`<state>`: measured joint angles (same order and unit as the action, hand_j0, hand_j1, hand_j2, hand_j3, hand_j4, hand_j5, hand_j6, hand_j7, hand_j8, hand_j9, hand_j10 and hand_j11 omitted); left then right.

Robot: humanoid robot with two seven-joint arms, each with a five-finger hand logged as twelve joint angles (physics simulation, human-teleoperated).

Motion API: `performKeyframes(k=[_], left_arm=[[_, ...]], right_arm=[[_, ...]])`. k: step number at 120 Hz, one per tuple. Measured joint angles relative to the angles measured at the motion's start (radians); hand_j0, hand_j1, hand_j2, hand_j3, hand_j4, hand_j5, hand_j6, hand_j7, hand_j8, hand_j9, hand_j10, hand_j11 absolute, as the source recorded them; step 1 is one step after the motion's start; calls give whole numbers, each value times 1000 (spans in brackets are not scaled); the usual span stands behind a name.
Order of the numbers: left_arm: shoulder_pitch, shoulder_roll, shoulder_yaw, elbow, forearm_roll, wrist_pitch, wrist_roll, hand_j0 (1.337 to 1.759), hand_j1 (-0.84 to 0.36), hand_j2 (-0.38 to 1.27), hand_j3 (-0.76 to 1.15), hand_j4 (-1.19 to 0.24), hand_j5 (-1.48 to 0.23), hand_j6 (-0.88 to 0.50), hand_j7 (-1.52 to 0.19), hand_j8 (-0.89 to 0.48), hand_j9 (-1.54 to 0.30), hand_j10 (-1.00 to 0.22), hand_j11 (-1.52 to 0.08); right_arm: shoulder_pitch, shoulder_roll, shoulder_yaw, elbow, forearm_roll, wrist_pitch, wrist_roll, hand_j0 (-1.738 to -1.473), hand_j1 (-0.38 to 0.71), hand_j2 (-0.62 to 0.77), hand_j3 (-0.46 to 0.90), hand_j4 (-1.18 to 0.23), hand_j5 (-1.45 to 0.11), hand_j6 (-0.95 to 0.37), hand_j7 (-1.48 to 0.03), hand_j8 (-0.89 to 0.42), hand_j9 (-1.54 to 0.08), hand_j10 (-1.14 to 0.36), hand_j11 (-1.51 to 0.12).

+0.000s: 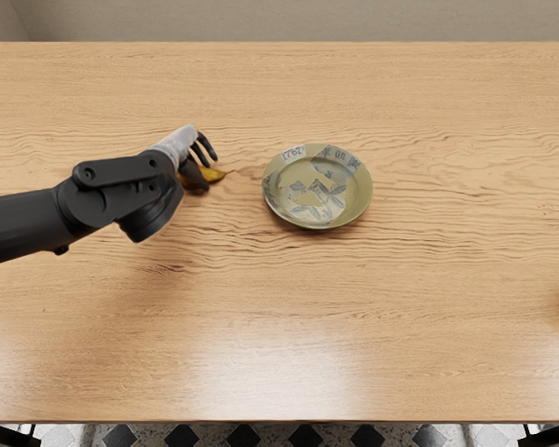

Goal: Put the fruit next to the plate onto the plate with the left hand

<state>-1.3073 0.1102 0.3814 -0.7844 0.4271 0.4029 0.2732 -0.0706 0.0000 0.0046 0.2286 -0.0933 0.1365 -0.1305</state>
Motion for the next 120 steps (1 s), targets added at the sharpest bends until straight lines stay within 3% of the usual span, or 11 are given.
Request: performKeyframes(k=[51, 52, 108, 120], left_arm=[[-76, 15, -2, -55, -5, -39, 5, 1657, -349, 548, 0, -718, -922, -716, -922, -620, -921, -628, -937], [-80, 16, -2, -55, -6, -41, 5, 1657, -343, 475, 0, -718, -925, -716, -925, -623, -924, -629, -939], [-157, -39, -29, -59, -15, -95, 17, 1657, -356, 555, 0, -733, -933, -734, -932, -629, -941, -605, -951], [-166, -54, -37, -59, -15, -103, 26, 1657, -349, 510, 0, -731, -939, -731, -938, -631, -948, -611, -952]], right_arm=[[0, 0, 0, 0, 0, 0, 0, -1658, -329, -3, 0, -17, -22, -16, -22, -16, -22, -17, -22], [0, 0, 0, 0, 0, 0, 0, -1658, -329, -3, 0, -17, -22, -16, -22, -16, -22, -17, -22], [0, 0, 0, 0, 0, 0, 0, -1658, -329, -3, 0, -17, -22, -16, -22, -16, -22, -16, -22], [0, 0, 0, 0, 0, 0, 0, -1658, -329, -3, 0, -17, -22, -16, -22, -16, -22, -17, -22]])
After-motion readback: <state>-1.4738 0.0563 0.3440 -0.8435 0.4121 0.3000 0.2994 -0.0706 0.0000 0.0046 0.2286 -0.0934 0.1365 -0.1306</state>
